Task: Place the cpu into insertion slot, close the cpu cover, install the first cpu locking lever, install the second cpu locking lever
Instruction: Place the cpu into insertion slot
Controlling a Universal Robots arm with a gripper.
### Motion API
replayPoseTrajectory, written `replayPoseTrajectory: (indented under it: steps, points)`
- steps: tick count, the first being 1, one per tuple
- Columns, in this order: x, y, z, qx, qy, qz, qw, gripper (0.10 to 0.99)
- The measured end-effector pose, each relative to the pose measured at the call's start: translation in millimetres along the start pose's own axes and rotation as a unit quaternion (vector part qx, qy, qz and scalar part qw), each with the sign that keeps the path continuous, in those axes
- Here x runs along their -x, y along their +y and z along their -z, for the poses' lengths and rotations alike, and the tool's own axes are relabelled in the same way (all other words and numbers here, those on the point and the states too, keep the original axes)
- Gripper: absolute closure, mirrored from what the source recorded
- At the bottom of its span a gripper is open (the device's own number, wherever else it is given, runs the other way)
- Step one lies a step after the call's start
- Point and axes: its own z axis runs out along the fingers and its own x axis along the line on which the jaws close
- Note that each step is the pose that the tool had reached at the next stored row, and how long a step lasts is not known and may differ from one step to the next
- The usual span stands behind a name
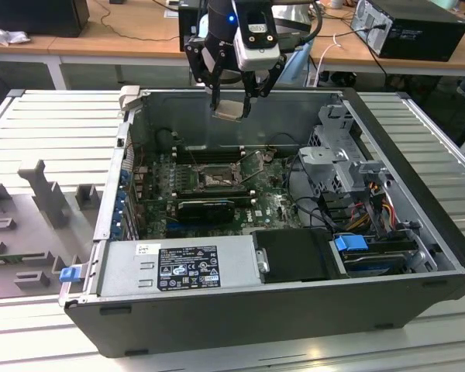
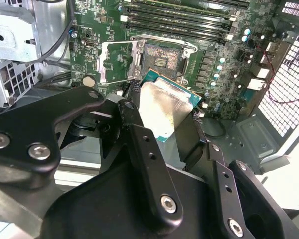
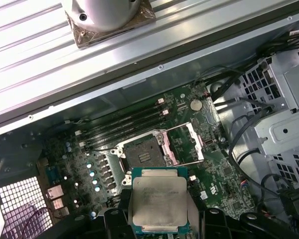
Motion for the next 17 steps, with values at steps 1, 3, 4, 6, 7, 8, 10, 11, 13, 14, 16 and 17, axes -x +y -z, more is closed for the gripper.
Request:
replayPoseTrajectory:
  steps: [1,3,4,6,7,8,10,11,13,14,16,17]
  points:
    - [0.0,0.0,0.0,0.0,0.0,-0.001,1.0,0.561]
    - [0.0,0.0,0.0,0.0001,-0.0002,-0.002,1.0,0.561]
    - [0.0,0.0,0.0,0.0001,-0.0002,-0.003,1.0,0.561]
    - [0.0,0.0,0.0,0.0001,-0.0003,-0.003,1.0,0.561]
    - [0.0,0.0,0.0,0.0001,-0.0004,-0.004,1.0,0.561]
    - [0.0,0.0,0.0,0.0001,-0.0004,-0.004,1.0,0.561]
    - [0.0,0.0,0.0,0.0001,-0.0005,-0.005,1.0,0.561]
    - [0.0,0.0,0.0,0.0001,-0.0005,-0.006,1.0,0.561]
    - [0.0,0.0,0.0,0.0002,-0.0006,-0.007,1.0,0.561]
    - [0.0,0.0,0.0,0.0002,-0.0007,-0.008,1.0,0.561]
    - [0.0,0.0,0.0,0.0002,-0.0007,-0.008,1.0,0.561]
    - [0.0,0.0,0.0,0.0002,-0.0007,-0.009,1.0,0.561]
